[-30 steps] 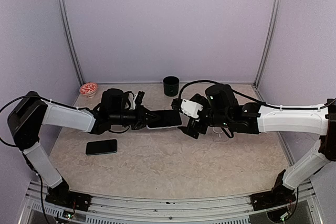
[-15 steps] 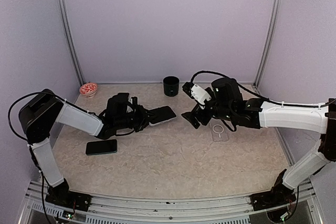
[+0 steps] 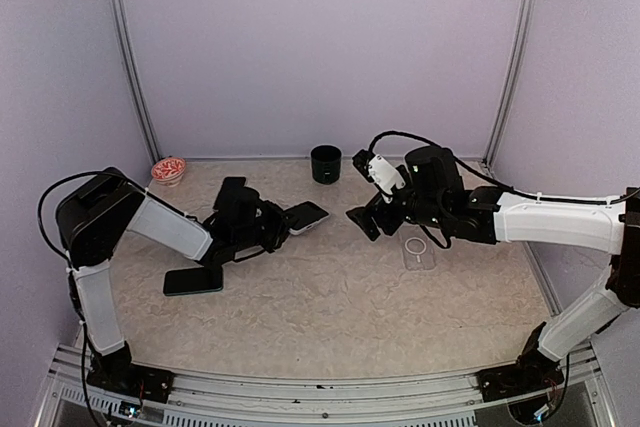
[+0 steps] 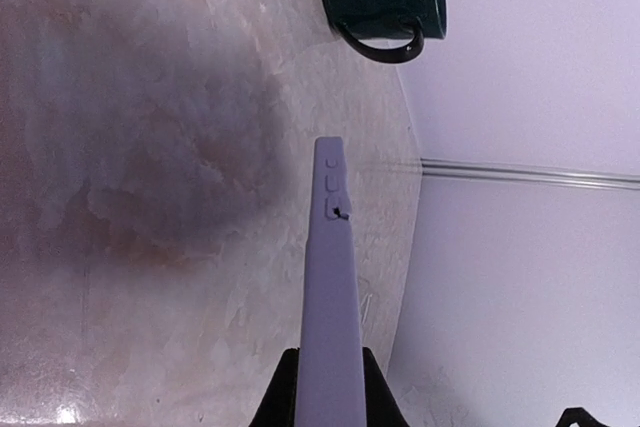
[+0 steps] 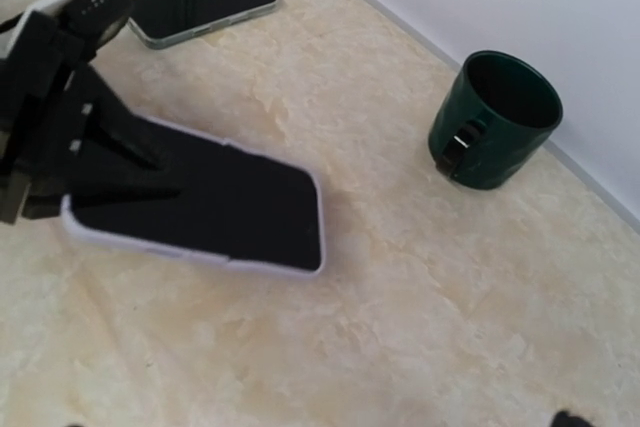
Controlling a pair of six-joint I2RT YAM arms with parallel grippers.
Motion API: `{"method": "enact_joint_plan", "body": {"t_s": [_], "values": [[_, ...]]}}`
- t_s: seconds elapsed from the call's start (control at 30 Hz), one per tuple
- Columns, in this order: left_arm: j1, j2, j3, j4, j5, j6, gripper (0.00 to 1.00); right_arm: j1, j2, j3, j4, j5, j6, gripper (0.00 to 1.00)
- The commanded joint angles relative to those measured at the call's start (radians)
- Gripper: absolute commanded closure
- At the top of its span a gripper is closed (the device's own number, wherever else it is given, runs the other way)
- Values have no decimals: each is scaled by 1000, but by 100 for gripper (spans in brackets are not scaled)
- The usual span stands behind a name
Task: Put the phone into the phone case
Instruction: Place the phone with the phone case at the center of the board.
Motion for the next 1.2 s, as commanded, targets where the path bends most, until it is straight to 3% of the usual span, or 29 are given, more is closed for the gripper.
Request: {"method": "enact_joint_plan", "body": {"t_s": [0.0, 0.2, 0.57, 0.93, 1.03, 1.17], "values": [[-10, 18, 79, 12, -117, -62, 100, -10, -9, -12, 27, 15, 22, 0], [-23, 49, 151, -72, -206, -109, 97, -11, -4, -10, 27, 26, 21, 0], [-51, 156, 311, -134, -230, -195, 89, -10, -10, -2, 9, 40, 26, 0], [-64, 205, 359, -168, -250, -220, 84, -11, -21, -1, 4, 48, 21, 0], [-64, 208, 363, -176, -253, -217, 80, -11, -16, 2, 4, 45, 22, 0], [-65, 213, 362, -165, -236, -213, 64, -11, -10, 4, 4, 50, 19, 1]]}}
